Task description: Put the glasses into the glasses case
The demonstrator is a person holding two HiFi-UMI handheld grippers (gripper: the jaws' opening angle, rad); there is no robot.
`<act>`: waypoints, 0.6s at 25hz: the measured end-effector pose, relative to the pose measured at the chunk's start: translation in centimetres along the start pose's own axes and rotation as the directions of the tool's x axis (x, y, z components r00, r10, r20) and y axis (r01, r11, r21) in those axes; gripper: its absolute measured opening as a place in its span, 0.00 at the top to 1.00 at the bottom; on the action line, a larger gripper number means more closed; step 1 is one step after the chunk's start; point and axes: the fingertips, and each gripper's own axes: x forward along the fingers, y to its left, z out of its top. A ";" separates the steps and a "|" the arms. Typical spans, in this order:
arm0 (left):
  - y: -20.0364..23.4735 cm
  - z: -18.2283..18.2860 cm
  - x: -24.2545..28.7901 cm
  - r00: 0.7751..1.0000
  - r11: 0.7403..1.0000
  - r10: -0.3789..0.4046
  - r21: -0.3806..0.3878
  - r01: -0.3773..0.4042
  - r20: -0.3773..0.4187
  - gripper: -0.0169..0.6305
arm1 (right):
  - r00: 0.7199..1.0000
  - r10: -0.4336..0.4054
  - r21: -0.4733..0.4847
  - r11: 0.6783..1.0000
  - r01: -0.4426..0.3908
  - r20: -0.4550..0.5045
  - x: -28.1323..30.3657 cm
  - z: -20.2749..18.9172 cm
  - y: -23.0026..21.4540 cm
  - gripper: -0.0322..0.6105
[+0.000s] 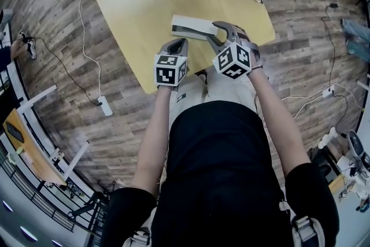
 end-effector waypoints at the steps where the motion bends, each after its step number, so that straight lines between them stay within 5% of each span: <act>1: -0.1 0.0 0.0 1.000 1.000 0.000 0.001 0.000 0.000 0.94 | 1.000 -0.002 0.000 1.000 0.002 0.000 -0.1 0.0 -0.1 0.66; 15: -0.5 0.1 -1.2 1.000 1.000 0.002 0.016 -0.002 0.011 0.94 | 0.999 -0.052 -0.001 0.999 0.052 0.012 -1.1 0.5 -1.1 0.67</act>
